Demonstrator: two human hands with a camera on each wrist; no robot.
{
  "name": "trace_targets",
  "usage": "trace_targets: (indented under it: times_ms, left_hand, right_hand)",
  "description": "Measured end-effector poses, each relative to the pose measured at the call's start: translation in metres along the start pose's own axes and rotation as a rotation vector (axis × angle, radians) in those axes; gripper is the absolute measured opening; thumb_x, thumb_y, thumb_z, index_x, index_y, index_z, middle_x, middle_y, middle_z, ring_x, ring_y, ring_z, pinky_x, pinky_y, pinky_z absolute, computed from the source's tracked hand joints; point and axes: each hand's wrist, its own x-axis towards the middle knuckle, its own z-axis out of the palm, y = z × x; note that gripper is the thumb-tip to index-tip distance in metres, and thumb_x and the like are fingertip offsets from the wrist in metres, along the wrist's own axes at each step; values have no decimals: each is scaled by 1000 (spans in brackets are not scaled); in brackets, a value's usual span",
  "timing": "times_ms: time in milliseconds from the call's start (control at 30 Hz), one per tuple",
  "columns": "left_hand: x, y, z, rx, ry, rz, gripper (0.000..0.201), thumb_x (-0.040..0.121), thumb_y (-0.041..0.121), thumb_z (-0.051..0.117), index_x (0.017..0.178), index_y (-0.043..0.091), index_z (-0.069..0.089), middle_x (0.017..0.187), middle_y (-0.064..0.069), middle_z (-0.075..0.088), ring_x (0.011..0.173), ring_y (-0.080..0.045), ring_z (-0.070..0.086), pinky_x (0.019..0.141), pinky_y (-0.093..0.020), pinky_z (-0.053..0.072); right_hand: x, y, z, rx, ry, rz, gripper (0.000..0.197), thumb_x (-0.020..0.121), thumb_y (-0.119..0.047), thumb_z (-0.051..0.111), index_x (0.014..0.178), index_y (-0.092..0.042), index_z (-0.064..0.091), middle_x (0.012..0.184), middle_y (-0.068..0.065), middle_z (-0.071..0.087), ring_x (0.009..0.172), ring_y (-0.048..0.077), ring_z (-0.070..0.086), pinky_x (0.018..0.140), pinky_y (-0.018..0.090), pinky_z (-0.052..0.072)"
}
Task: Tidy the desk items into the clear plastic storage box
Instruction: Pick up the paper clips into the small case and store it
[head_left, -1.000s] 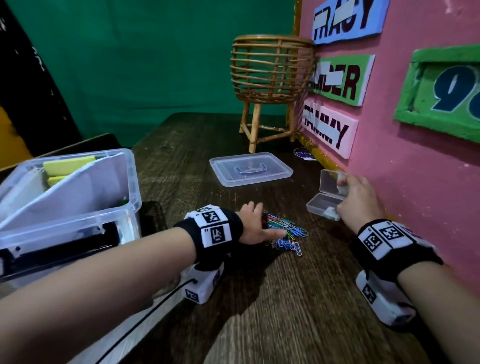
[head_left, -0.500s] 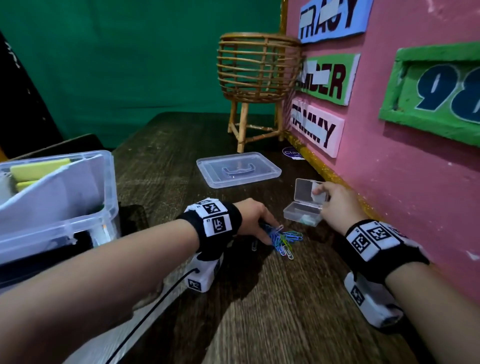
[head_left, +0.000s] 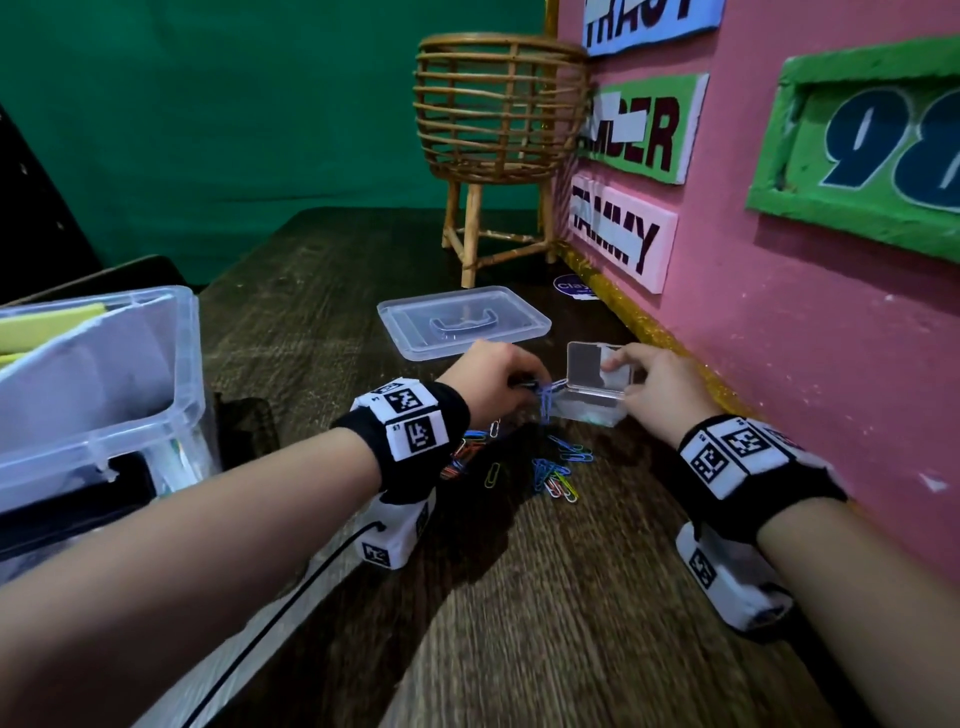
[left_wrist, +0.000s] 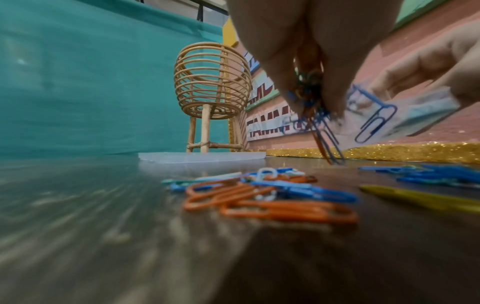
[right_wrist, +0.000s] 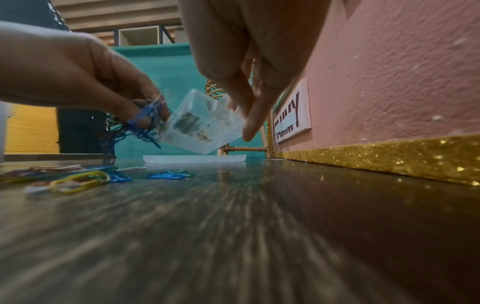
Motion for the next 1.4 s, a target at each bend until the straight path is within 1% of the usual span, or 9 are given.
trace_targets:
  times_ms: [167,367,633,800,900,1067,1233,1333,1400]
  left_hand:
    - [12,13,7,-24,83,107,25,84,9,64,108,8,68,110,-10,69,106,-24,60,90,-23,38]
    - [19,22,18,-41,-36,178,30,85,6,60,115,10,63,116,-8,66,108,-22,59,87,-15,36]
    - [22,15,18,-17,81,-130,21,91,14,49,106,6,61,114,-13,61,108,-28,56,90,-32,43]
    - [23,16,20,45,-92,-241,37,94,35,49,109,5,64,111,-13,66,104,-26,60,86,-32,46]
    - [22,15,18,23,-51,-206,30,89,29,59,105,4,69,106,-12,69,99,-24,63,87,-31,50]
    - [20,16,15,-44,65,-108,18,81,20,69,93,8,73,95,-9,71,91,-20,63,84,-27,49]
    - [14,24,15,-105,-35,87,24,90,20,57,112,14,67,111,-5,68,101,-16,61,86,-21,43]
    - [16,22,15,-139,143,24,23,93,11,48,109,9,65,107,-9,68,101,-21,60,79,-15,37]
    - [19,19,14,-123,179,-85,21,91,8,49,106,6,64,107,-12,67,101,-25,60,82,-22,42]
  right_hand:
    - [-4,-5,-2,52,-87,-43,38,82,6,54,101,-23,69,98,-2,60,87,14,52,76,18,34]
    - [-2,-6,-1,90,-89,-85,41,80,6,57,109,-21,67,100,-3,63,92,11,55,81,17,35]
    - [0,-1,1,114,-60,-33,40,80,8,53,99,-25,64,105,3,63,80,16,55,70,21,39]
    - [4,1,3,132,-35,-10,39,79,6,57,94,-30,60,101,6,66,77,21,62,57,21,44]
    - [3,1,3,134,-37,-6,39,79,6,58,97,-28,61,98,8,67,80,25,65,62,25,49]
    - [0,-3,1,116,-88,-35,39,81,6,54,100,-26,63,103,3,64,75,15,56,57,19,39]
    - [-4,-7,-3,136,-106,-66,36,82,5,53,98,-25,62,101,1,63,66,2,49,54,14,36]
    - [-4,-7,-2,141,-83,-53,36,82,5,53,99,-26,62,105,3,62,71,11,52,56,17,37]
    - [-2,-6,-2,148,-58,-40,37,81,7,53,102,-23,62,105,4,62,73,14,53,53,16,36]
